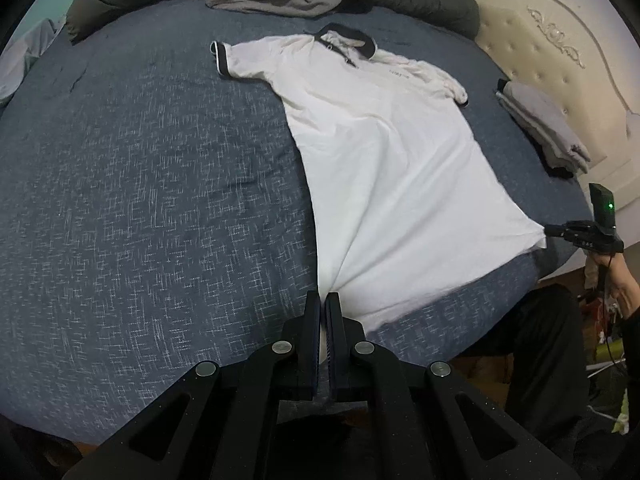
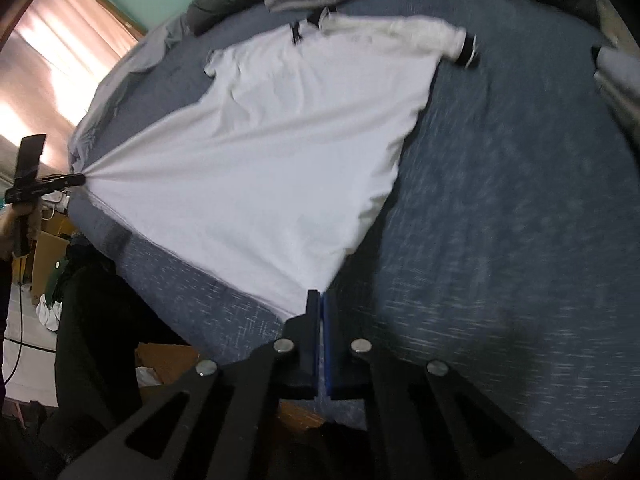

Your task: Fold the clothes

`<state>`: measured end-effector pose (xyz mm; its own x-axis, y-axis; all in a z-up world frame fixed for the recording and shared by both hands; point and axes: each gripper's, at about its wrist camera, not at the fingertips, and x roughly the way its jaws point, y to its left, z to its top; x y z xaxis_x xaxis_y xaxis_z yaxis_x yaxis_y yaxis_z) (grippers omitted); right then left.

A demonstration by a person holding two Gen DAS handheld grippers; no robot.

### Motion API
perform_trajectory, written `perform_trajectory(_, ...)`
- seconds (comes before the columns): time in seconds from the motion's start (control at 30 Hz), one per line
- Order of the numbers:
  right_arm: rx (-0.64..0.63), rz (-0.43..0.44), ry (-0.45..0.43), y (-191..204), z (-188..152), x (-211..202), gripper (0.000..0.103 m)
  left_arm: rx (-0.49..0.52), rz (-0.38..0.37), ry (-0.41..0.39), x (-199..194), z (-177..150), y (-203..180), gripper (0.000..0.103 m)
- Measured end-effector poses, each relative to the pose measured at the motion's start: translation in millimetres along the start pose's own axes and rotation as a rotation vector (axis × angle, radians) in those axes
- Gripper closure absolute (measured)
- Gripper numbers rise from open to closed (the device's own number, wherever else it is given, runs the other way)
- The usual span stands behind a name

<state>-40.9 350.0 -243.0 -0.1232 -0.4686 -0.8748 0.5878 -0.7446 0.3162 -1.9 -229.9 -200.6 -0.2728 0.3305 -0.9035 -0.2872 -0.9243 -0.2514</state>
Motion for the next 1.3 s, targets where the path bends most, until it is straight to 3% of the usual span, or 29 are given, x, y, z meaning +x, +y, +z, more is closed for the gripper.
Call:
perform_trajectory(0.3, -0.034, -0.013, -0.025, 6, -5, -42, 0.103, 0.019, -0.014, 0.0, -25, 1, -18, 0.101)
perform_trajectory(0.57, 0.076, 0.029, 0.006, -13, -15, 0, 0.1, 0.0, 0.01, 0.097, 28, -17, -6, 0.101)
perform_trajectory(0.6, 0.09, 0.04, 0.029, -12, -13, 12, 0.097, -0.005, 0.009, 0.104, 31, -17, -5, 0.101)
perform_trajectory(0.67, 0.092, 0.024, 0.064, -8, -10, 29, 0.06, -0.013, 0.011, 0.109, 38, -18, -2, 0.101)
perform_trajectory(0.73, 0.101, 0.028, 0.096, -6, -7, 47, 0.057, -0.018, 0.009, 0.109, 39, -17, 2, 0.101)
perform_trajectory(1.0, 0.133, 0.033, 0.167, -8, -3, 96, 0.057, -0.016, 0.01, 0.101, 36, -17, 5, 0.101)
perform_trajectory(1.03, 0.13, 0.037, 0.171, -8, -4, 98, 0.065, -0.015, 0.01, 0.099, 36, -17, 5, 0.101)
perform_trajectory(1.07, 0.12, 0.038, 0.17, -7, -6, 98, 0.081, -0.015, 0.01, 0.098, 36, -17, 5, 0.101)
perform_trajectory(1.17, 0.09, 0.044, 0.15, -4, -9, 92, 0.098, -0.013, 0.01, 0.095, 34, -18, 4, 0.101)
perform_trajectory(1.3, 0.064, 0.043, 0.111, -1, -10, 71, 0.101, -0.009, 0.013, 0.089, 30, -17, 1, 0.101)
